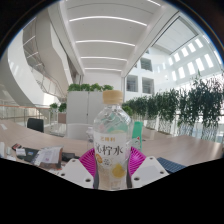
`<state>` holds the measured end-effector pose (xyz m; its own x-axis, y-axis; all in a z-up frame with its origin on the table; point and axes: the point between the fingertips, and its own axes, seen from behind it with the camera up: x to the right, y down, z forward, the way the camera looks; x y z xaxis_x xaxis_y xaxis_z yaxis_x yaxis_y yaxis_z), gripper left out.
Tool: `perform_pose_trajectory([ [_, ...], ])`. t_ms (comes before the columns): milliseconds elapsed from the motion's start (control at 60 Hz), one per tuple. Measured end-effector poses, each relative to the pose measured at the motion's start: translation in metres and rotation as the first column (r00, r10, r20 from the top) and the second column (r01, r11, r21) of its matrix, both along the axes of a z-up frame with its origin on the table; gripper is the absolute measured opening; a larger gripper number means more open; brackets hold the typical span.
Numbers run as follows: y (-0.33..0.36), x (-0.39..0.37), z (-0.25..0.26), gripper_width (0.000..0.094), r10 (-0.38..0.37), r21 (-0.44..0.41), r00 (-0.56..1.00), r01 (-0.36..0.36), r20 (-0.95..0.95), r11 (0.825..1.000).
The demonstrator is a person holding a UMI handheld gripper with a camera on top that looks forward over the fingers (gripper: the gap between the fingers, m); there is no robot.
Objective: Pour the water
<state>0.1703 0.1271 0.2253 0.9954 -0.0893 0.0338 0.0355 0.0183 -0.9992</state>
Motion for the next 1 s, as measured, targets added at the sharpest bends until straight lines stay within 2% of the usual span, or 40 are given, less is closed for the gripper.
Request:
perform_pose_trajectory([
  [50, 0.0, 0.011, -0.032, 0.037, 0.014, -0.02, 1.0, -0.014, 0.003, 1.0],
  [100, -0.007, 0.019, -0.074, 0.0371, 0.016, -0.077, 1.0, -0.016, 0.001, 0.997],
  [167, -0.004, 0.022, -0.097, 0.0371, 0.03, -0.132, 0.999, -0.034, -0.029, 0.991],
  [300, -0.012, 0.018, -0.138, 0.0386, 0.06, -0.188, 0.998, -0.062, -0.02, 0.98],
  [333, -0.011, 0.019, -0.124, 0.0389, 0.055, -0.133, 0.998, -0.057, -0.017, 0.99],
  [517, -0.009, 0.021, -0.129, 0.0411, 0.058, -0.117, 0.997, -0.064, -0.051, 0.991],
  [600, -0.011, 0.017, -0.132, 0.0514, 0.077, -0.17, 0.996, -0.082, -0.033, 0.982],
  [650, -0.018, 0.01, -0.135, 0.0577, 0.108, -0.232, 0.993, -0.114, -0.035, 0.966],
  [683, -0.025, 0.006, -0.14, 0.0652, 0.127, -0.287, 0.991, -0.136, -0.049, 0.948],
  [750, -0.046, 0.006, -0.144, 0.0855, 0.132, -0.337, 0.988, -0.153, -0.086, 0.929],
  [1000, -0.156, -0.003, -0.103, 0.084, 0.063, -0.383, 0.991, -0.103, -0.114, 0.918],
])
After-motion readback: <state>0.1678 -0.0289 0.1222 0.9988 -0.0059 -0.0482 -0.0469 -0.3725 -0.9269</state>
